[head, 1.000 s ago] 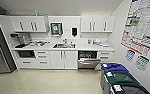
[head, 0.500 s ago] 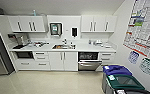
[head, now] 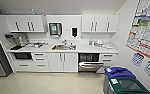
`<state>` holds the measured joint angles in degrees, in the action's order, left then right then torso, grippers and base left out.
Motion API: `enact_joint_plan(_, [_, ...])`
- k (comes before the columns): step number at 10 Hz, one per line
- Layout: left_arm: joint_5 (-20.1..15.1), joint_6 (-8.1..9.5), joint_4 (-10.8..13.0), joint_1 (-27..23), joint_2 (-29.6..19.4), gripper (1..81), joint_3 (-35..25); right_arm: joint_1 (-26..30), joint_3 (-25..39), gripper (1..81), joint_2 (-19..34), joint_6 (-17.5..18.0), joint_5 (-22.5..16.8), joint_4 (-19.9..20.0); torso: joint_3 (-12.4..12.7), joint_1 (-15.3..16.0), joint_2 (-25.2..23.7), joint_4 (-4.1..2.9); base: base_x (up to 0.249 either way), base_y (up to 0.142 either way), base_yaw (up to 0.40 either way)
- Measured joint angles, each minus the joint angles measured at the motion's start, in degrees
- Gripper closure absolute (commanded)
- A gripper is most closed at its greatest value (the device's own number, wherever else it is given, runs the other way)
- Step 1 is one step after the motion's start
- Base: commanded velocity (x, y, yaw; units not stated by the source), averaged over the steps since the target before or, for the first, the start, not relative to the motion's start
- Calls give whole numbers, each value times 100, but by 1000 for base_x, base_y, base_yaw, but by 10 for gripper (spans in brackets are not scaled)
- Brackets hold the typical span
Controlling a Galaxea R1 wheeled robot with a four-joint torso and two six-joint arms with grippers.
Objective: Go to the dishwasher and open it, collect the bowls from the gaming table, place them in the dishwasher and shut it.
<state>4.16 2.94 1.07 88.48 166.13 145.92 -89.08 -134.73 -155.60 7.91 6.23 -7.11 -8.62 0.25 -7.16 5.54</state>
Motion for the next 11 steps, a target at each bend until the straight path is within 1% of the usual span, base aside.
enact_joint_plan(11, [-2,1,0,0,5,811,6,-12,-2,811,1,-1,5,-2,0,0,-2,0,100,0,0])
